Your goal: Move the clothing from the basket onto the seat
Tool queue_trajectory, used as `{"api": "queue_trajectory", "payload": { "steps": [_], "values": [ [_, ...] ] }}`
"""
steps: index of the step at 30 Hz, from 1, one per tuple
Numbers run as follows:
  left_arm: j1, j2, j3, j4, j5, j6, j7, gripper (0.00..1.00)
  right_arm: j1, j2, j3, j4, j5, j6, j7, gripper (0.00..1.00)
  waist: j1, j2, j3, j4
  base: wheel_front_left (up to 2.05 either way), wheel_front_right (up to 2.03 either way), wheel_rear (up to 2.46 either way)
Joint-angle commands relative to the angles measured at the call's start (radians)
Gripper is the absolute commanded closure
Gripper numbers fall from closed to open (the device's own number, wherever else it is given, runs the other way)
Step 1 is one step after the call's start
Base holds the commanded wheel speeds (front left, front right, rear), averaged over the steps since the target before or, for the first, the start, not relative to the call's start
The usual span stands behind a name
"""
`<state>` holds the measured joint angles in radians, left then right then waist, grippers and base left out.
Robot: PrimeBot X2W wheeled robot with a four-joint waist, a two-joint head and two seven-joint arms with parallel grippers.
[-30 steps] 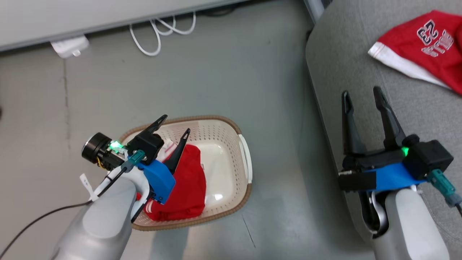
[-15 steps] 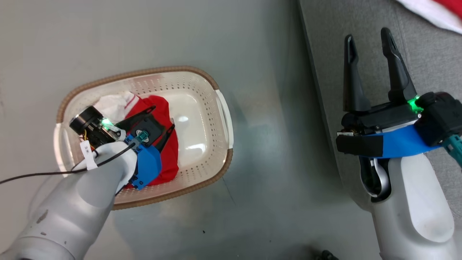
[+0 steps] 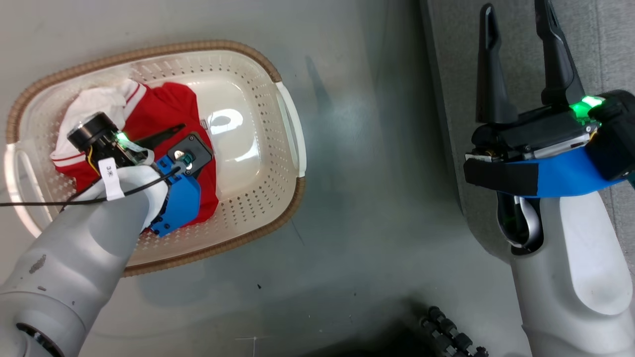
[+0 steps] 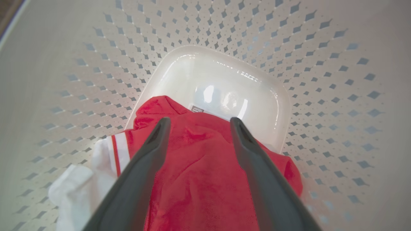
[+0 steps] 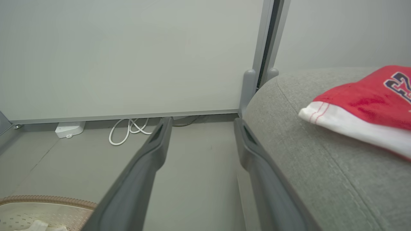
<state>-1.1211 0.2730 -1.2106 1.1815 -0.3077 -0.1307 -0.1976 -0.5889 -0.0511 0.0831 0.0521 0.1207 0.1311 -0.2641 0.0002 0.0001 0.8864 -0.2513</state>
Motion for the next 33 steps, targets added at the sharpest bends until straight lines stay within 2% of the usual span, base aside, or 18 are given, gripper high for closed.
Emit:
{"api": "queue_trajectory", "payload": {
  "steps": [1,7,15,26,27,28,29,30,33],
  "values": [
    [-0.022,0.009,-0.016,0.011,-0.007,0.001,0.014,0.00,-0.023,0.001,0.002,-0.011,-0.001,-0.001,0.000,0.00,-0.0002,-0.0001,0.035,-0.008,0.00,0.00,0.00],
    [-0.058,0.027,-0.045,0.047,-0.034,0.001,0.094,0.00,-0.044,0.001,0.009,-0.024,0.014,-0.001,0.000,0.00,-0.0002,-0.0001,0.088,-0.023,0.00,0.00,0.00],
    [-0.098,0.056,-0.065,0.064,-0.011,0.001,0.157,0.00,-0.055,0.001,0.005,-0.040,0.018,-0.001,0.000,0.00,-0.0002,-0.0001,0.143,-0.033,0.00,0.00,0.00],
    [-0.111,0.042,-0.071,0.087,0.000,0.001,0.255,0.00,-0.054,0.001,-0.003,-0.055,0.019,-0.001,0.000,0.00,-0.0002,-0.0001,0.181,-0.035,0.00,0.00,0.00],
    [-0.111,0.041,-0.072,0.089,0.003,0.001,0.259,0.09,-0.055,0.001,-0.003,-0.055,0.019,-0.001,0.000,0.00,-0.0002,-0.0001,0.182,-0.034,0.00,0.00,0.00],
    [-0.111,0.040,-0.072,0.089,0.004,0.001,0.261,0.58,-0.056,0.001,-0.003,-0.054,0.019,-0.001,0.000,0.00,-0.0002,-0.0001,0.182,-0.034,0.00,0.00,0.00],
    [-0.112,0.039,-0.072,0.085,0.006,0.001,0.250,0.75,-0.058,0.001,-0.004,-0.055,0.021,-0.001,0.000,0.00,-0.0002,-0.0001,0.183,-0.034,0.00,0.00,0.00],
    [-0.115,0.038,-0.072,0.084,-0.001,0.001,0.243,1.00,-0.059,0.001,-0.005,-0.056,0.024,-0.001,0.000,0.00,-0.0002,-0.0001,0.183,-0.032,0.00,0.00,0.00],
    [-0.114,0.035,-0.072,0.086,-0.003,0.001,0.237,1.00,-0.062,0.001,-0.004,-0.050,0.028,-0.001,0.000,0.00,-0.0002,-0.0001,0.179,-0.029,0.00,0.00,0.00]
  ]
}}
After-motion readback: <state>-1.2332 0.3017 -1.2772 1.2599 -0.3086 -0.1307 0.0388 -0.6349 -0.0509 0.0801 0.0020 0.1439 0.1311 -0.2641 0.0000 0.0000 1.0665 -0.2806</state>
